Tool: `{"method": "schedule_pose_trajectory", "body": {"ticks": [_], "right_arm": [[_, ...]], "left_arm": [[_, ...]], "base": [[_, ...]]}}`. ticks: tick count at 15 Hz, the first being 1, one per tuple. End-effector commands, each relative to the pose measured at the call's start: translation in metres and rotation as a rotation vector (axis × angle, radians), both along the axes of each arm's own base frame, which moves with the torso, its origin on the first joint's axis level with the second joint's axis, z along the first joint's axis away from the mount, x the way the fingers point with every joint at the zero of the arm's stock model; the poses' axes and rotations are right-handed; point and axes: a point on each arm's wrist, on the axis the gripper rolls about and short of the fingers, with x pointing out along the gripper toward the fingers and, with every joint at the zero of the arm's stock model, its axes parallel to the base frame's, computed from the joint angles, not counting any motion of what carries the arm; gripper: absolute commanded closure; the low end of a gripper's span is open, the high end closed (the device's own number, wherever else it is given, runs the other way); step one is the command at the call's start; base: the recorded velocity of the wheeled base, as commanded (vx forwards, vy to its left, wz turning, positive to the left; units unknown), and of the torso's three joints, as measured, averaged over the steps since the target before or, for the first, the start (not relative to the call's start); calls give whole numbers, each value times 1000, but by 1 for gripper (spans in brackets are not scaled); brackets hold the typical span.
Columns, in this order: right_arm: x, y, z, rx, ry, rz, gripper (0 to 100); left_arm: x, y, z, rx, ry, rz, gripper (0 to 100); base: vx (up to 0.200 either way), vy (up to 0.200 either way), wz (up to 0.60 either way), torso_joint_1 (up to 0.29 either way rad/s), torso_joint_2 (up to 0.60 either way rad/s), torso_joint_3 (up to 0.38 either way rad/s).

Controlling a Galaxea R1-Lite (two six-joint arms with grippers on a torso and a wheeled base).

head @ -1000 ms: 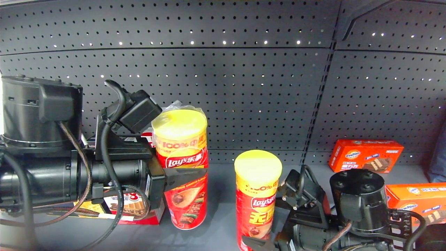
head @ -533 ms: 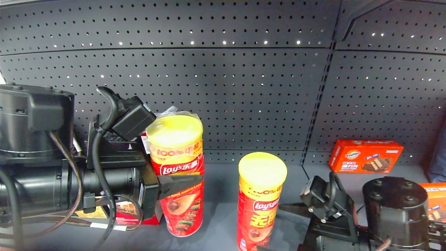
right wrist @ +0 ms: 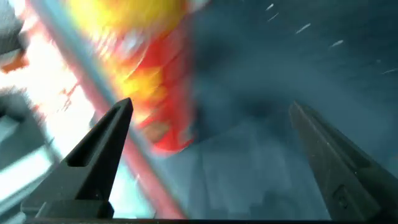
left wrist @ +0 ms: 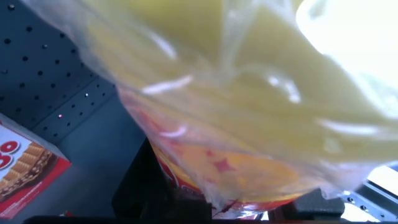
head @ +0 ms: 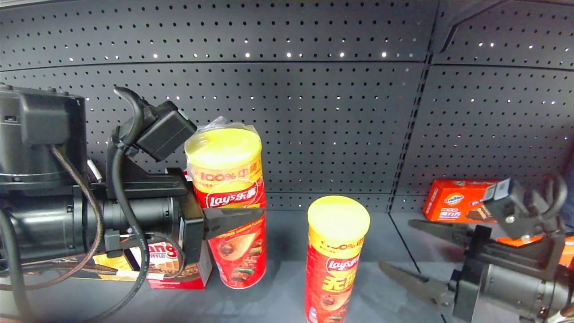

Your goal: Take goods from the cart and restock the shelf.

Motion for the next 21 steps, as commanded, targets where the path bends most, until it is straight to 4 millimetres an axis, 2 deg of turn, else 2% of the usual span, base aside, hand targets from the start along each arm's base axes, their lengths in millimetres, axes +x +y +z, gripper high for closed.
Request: {"method": "schedule_pose_trajectory", "body": {"ticks": [1,3,5,7,10,11,14,17,21], "right_arm": [[6,-29,38,83,-128,-190,0],[7,-49,52,82,-153,-367,0],[-3,-68,54,78,-167,-497,0],[-25,-88,54,88,-196,-649,0],[-42,-106,50,120,-223,-795,0],[-51,-118,48,133,-246,-910,0],[-65,-125,37,134,-252,-983,0],[-85,-126,29,120,-232,-1022,0],[-93,-127,17,110,-213,-1038,0]], "left_arm": [[2,0,2,-8,1,7,100],[4,2,5,-24,3,0,100],[9,5,7,-33,13,1,100],[25,4,4,-31,24,23,100],[38,4,0,-36,47,5,100],[52,0,-3,-37,55,-1,100],[77,-8,-7,-55,41,-36,100],[112,-11,-35,-36,17,-25,100],[150,-19,-64,-61,7,-58,100]], "base": [[0,0,0,0,0,0],[0,0,0,0,0,0],[0,0,0,0,0,0],[0,0,0,0,0,0],[0,0,0,0,0,0],[0,0,0,0,0,0],[0,0,0,0,0,0],[0,0,0,0,0,0],[0,0,0,0,0,0]]}}
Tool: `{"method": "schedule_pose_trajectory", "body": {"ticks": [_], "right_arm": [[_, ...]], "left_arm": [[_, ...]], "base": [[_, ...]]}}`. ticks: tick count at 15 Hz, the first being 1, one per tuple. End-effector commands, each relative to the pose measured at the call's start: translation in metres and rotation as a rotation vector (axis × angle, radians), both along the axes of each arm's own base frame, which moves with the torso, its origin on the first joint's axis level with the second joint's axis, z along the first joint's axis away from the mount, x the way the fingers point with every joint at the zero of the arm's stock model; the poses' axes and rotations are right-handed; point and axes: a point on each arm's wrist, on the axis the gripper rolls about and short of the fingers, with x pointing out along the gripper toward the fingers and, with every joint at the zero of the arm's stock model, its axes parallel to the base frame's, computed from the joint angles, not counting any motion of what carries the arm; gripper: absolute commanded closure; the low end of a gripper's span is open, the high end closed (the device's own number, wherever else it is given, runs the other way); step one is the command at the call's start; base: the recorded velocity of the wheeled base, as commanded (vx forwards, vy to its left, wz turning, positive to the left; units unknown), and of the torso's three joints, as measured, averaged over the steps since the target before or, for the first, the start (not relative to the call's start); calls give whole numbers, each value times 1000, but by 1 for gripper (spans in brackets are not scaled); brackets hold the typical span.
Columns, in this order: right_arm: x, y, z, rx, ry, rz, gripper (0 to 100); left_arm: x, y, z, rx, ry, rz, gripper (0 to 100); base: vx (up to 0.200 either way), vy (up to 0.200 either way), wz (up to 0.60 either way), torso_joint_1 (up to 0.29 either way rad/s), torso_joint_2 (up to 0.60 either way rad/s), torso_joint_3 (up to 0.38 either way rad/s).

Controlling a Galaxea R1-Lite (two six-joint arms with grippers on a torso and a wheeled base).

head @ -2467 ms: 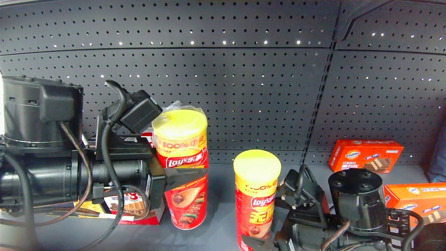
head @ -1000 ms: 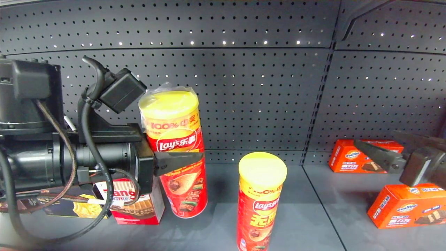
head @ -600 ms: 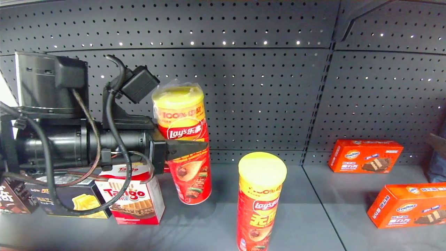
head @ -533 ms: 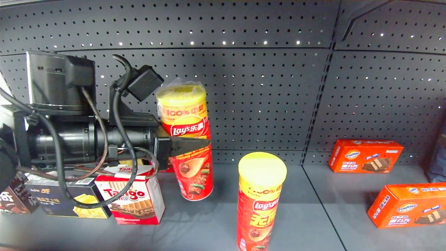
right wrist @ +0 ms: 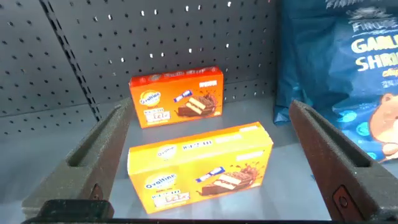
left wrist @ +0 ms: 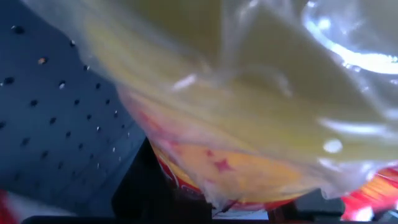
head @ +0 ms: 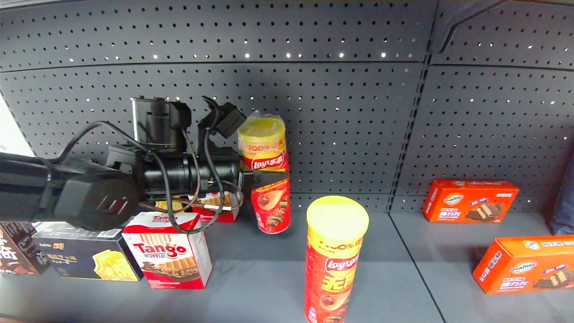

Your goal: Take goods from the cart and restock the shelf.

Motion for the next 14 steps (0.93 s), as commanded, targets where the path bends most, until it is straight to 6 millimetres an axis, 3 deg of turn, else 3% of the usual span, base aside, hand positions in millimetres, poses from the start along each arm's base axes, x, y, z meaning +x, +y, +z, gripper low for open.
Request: {"method": "schedule_pose_trajectory", "body": {"ticks": [1,5,14], "right_arm": [[-5,0,-2,0,-17,-9,0],[-7,0,-6,24,-14,-8,0],[-17,0,-20,27,-5,-9,0]], "left_arm": [[25,-6,-28,14,48,-7,100],[44,-30,-36,35,1,-78,100],[45,-56,-39,40,-3,-146,100]], "base": [[0,0,0,0,0,0],[0,0,0,0,0,0],[0,0,0,0,0,0]]}}
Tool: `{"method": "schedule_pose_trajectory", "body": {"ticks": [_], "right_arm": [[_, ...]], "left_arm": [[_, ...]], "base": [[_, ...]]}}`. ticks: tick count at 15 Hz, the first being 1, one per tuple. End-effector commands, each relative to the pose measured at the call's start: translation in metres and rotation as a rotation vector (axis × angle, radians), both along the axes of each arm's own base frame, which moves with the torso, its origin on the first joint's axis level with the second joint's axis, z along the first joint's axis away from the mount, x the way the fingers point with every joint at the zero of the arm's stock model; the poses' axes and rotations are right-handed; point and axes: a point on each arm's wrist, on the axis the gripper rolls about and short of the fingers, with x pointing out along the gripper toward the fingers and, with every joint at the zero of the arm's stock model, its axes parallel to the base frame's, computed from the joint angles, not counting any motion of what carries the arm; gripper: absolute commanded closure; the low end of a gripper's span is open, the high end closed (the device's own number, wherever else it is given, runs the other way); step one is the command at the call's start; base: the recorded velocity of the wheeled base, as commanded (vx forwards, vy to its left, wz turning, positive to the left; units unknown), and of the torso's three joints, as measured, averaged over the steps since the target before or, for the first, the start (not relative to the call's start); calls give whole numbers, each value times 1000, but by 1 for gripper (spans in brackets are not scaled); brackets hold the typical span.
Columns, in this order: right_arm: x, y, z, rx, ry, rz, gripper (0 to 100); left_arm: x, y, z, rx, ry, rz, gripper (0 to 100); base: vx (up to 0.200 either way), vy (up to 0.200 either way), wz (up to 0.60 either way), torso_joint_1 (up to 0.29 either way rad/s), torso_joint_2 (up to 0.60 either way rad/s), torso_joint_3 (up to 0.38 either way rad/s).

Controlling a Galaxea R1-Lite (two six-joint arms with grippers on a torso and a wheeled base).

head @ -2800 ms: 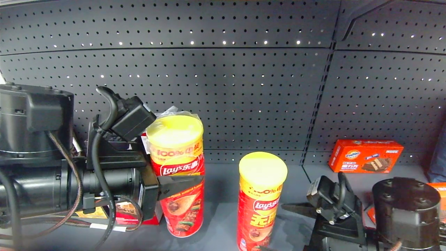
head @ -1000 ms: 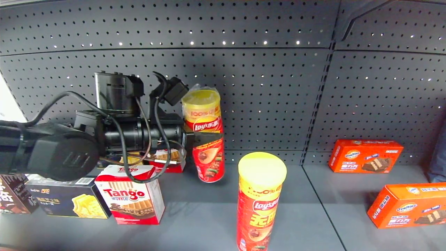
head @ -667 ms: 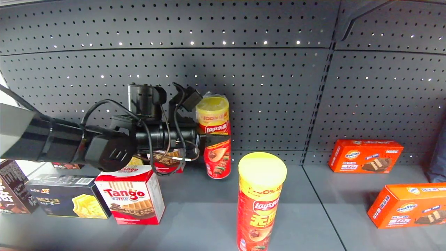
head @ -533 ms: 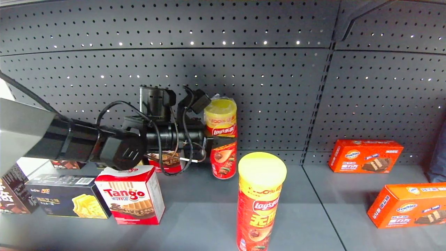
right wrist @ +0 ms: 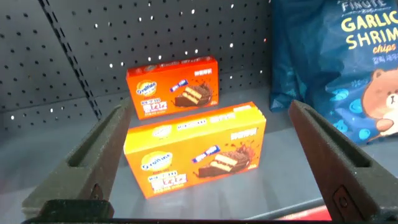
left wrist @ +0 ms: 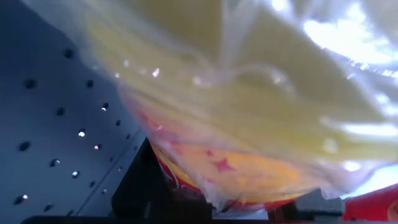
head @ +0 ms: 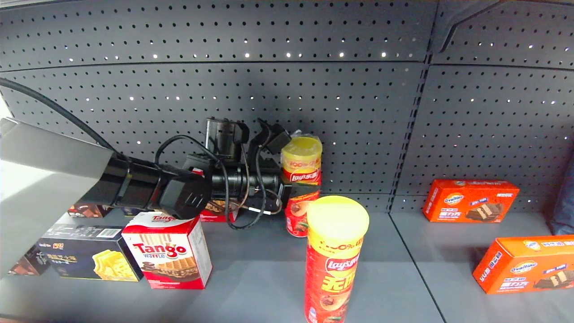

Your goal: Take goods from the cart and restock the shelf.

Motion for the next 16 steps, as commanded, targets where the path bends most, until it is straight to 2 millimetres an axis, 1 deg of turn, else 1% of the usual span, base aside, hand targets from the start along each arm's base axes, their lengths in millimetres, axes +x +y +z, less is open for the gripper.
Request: {"method": "schedule_pose_trajectory", "body": {"ticks": [1,3,5,12,16], "right_arm": [[-1,0,1,-1,-6,3,0],[-2,0,-1,-1,-3,2,0],[-3,0,-1,-1,-6,3,0],[-8,0,-5,1,7,3,0],[-12,0,-10,1,16,3,0]], "left_arm": [[-1,-5,-1,0,-1,-11,100],[-1,-8,-4,4,7,-19,100],[-1,-12,-3,1,4,-27,100],[-1,-16,-9,14,29,-35,100],[-2,-18,-10,15,31,-40,100]], "base": [[0,0,0,0,0,0],[0,0,0,0,0,0],[0,0,0,0,0,0],[0,0,0,0,0,0],[0,0,0,0,0,0]]}}
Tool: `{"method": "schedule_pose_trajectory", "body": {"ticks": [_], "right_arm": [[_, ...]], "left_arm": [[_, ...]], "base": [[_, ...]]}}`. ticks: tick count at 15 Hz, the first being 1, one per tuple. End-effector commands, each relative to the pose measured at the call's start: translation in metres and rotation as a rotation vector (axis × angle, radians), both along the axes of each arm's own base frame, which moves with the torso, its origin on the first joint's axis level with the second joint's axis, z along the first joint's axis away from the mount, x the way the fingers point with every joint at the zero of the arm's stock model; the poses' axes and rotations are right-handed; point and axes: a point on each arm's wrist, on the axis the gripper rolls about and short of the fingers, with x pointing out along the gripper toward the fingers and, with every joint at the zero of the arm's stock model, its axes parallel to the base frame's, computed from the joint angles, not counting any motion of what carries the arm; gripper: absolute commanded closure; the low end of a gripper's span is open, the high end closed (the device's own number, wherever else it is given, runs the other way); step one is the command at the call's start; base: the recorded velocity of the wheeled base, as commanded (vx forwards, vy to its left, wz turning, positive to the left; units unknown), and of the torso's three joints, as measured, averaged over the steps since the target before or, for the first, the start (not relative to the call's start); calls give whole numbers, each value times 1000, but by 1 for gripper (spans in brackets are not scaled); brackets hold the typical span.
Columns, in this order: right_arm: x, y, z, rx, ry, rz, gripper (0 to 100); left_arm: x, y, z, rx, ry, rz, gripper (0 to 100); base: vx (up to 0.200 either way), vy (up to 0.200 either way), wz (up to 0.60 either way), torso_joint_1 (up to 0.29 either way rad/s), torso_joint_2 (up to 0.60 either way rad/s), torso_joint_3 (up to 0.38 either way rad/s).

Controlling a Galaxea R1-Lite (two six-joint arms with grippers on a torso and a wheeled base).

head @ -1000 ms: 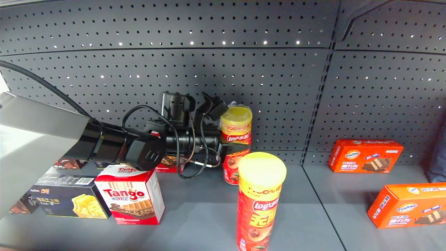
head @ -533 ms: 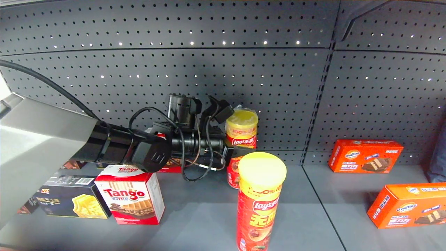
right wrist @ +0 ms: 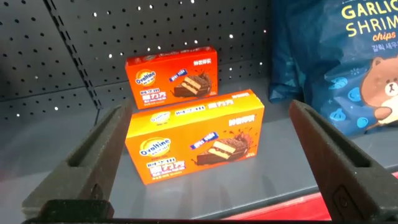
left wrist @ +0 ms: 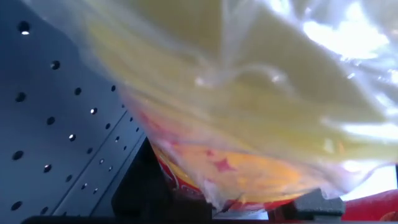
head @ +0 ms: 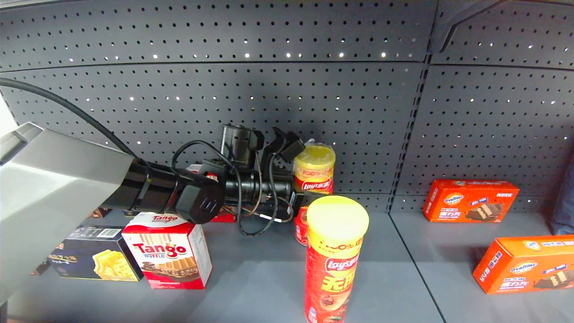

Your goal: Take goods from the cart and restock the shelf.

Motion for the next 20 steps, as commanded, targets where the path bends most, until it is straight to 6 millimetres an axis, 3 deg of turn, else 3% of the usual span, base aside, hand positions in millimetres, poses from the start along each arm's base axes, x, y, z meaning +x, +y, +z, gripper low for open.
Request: {"method": "schedule_pose_trajectory", "body": {"ticks": [1,2,3,7,9,12,14,16,18,20], "right_arm": [[-3,0,-1,0,-10,0,0],[-3,0,-2,0,-7,0,0],[-2,0,-2,5,-7,0,0],[-2,0,-3,12,-2,6,0],[0,0,-2,11,6,17,0],[10,2,4,9,33,58,0],[20,6,9,1,65,135,0],[28,12,18,-11,81,219,0],[49,22,36,-40,123,305,0],[80,50,43,-65,194,462,0]], "left_arm": [[0,0,0,0,-1,0,100],[0,0,0,0,1,0,100],[-1,-2,0,0,1,-5,0],[-3,-1,0,2,2,-3,0],[-12,9,11,-2,-7,10,0],[-30,39,20,3,1,58,0],[-51,68,42,-12,-31,108,0],[-64,84,61,-32,-73,139,0],[-82,102,77,-34,-84,176,0],[-106,117,93,-42,-107,202,0]], "base": [[0,0,0,0,0,0],[0,0,0,0,0,0],[0,0,0,0,0,0],[0,0,0,0,0,0],[0,0,0,0,0,0],[0,0,0,0,0,0],[0,0,0,0,0,0],[0,0,0,0,0,0],[0,0,0,0,0,0],[0,0,0,0,0,0]]}}
